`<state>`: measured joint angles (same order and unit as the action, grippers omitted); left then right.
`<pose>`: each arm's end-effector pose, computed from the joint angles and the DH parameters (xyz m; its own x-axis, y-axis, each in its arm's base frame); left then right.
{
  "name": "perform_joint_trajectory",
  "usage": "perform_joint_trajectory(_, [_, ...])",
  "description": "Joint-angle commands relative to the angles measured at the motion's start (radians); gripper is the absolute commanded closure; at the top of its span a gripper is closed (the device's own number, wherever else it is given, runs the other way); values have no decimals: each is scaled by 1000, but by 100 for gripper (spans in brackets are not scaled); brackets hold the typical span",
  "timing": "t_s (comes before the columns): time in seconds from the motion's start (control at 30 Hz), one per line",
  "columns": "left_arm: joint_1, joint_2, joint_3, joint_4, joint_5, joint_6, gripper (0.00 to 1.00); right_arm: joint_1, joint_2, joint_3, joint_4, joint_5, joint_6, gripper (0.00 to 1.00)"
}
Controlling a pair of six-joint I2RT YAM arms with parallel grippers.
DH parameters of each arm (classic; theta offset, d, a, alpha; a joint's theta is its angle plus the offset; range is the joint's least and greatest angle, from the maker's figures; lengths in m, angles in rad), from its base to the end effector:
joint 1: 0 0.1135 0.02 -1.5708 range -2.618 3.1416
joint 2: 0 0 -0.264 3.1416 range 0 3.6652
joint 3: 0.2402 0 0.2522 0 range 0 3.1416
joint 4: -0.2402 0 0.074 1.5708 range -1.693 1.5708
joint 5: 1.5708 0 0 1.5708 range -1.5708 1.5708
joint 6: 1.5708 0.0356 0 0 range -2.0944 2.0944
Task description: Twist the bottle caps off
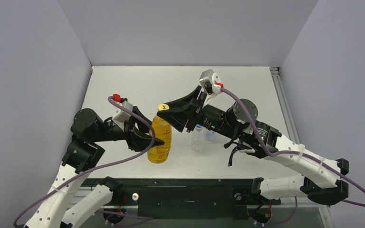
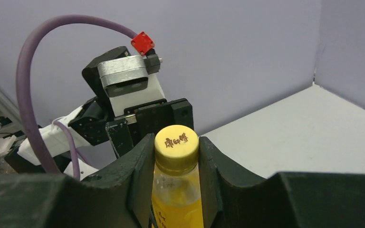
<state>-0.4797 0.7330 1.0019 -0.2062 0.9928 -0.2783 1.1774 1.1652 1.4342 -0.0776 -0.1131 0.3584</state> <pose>0.1080 -0.0898 0.4189 -0.2195 -0.0550 -0.9741 0.9708 0.0871 -0.2237 0.0896 0.2264 0.4998 -0.2685 0.2623 -0.9269 -0.9247 0.1992 0.3243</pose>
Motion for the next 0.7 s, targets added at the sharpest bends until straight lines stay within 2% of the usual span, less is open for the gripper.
perform_joint_trajectory(0.0, [-2, 28, 9, 151, 162, -124, 100, 8, 6, 7, 98, -153, -5, 100])
perform_joint_trajectory(0.07, [-2, 32, 19, 123, 150, -94, 100, 9, 19, 45, 31, -129, -24, 88])
perform_joint_trajectory(0.1, [-3, 31, 23, 88, 122, -55, 100, 9, 26, 57, -13, -97, -35, 71])
perform_joint_trajectory(0.13, [-3, 30, 32, 61, 98, -23, 100, 11, 30, 78, -34, -74, -38, 63])
perform_joint_trajectory(0.17, [-4, 26, 35, 10, 36, 41, 100, 13, 32, 86, -69, -10, -41, 49])
perform_joint_trajectory(0.2, [-5, 23, 37, -35, -39, 75, 100, 15, 35, 103, -89, 25, -43, 40])
perform_joint_trajectory(0.4, [-7, -16, -6, -80, -348, 302, 100, 44, 109, 241, -272, 377, -25, 25])
perform_joint_trajectory(0.57, [-13, -33, -38, -59, -511, 357, 97, 115, 233, 387, -420, 700, -13, 25])
perform_joint_trajectory(0.67, [-16, -48, -59, -34, -598, 379, 98, 142, 303, 456, -431, 780, -14, 29])
